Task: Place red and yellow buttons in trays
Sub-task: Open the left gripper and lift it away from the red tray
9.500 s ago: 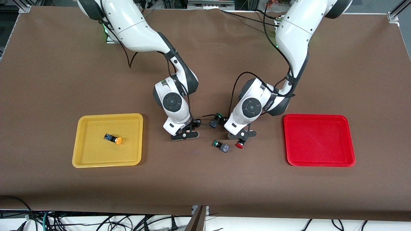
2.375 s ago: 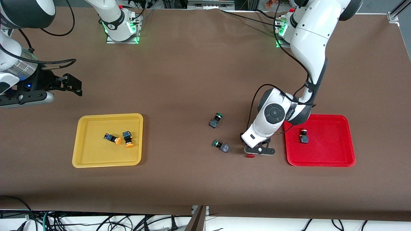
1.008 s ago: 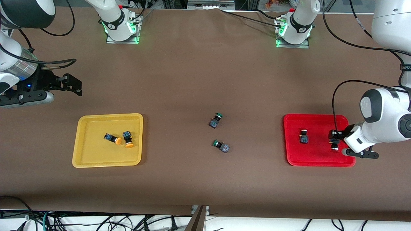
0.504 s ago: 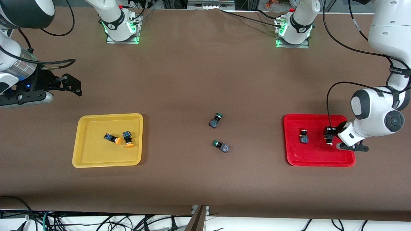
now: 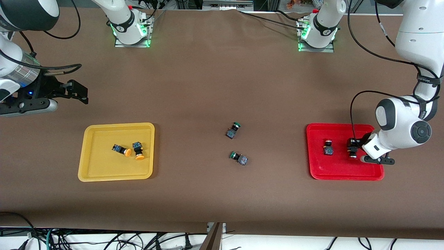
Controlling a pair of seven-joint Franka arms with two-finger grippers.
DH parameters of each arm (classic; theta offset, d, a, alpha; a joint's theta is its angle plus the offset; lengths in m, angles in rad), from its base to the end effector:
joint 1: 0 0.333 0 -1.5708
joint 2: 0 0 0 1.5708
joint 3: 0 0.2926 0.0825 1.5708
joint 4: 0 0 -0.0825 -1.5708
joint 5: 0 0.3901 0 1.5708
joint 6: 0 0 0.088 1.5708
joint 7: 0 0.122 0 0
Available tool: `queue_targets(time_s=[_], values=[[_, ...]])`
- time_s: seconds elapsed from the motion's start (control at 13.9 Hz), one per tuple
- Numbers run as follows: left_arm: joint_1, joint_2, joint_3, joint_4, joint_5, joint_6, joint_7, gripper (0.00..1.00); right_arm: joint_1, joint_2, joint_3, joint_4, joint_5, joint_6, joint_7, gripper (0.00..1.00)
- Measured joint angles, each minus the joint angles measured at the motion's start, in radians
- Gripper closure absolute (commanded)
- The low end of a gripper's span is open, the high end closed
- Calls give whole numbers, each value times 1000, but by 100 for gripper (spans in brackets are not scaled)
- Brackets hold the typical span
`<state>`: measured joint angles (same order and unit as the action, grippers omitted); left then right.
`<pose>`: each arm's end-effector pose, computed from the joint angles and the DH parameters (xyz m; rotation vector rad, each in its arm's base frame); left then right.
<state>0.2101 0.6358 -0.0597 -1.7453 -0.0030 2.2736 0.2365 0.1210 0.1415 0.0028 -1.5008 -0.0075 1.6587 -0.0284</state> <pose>0.6359 0.0978 0.1636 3.0779 -0.1144 -0.1497 0.6034 0.0741 0.5449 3.1261 0.2392 0.0262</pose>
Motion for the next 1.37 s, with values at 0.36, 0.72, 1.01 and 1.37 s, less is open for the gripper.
queue_targets(time_s=[0.36,0.72,1.01,1.37], values=[[-11,-52,-13,142,-1,-189,-3,0,0,0,0,0,0,0,0,0],[-70,-70,-21,303,-1,-401,-83,0,0,0,0,0,0,0,0,0],[-114,-114,-22,377,-1,-539,-152,0,0,0,0,0,0,0,0,0],[-129,-212,-20,437,-1,-678,-160,0,0,0,0,0,0,0,0,0]])
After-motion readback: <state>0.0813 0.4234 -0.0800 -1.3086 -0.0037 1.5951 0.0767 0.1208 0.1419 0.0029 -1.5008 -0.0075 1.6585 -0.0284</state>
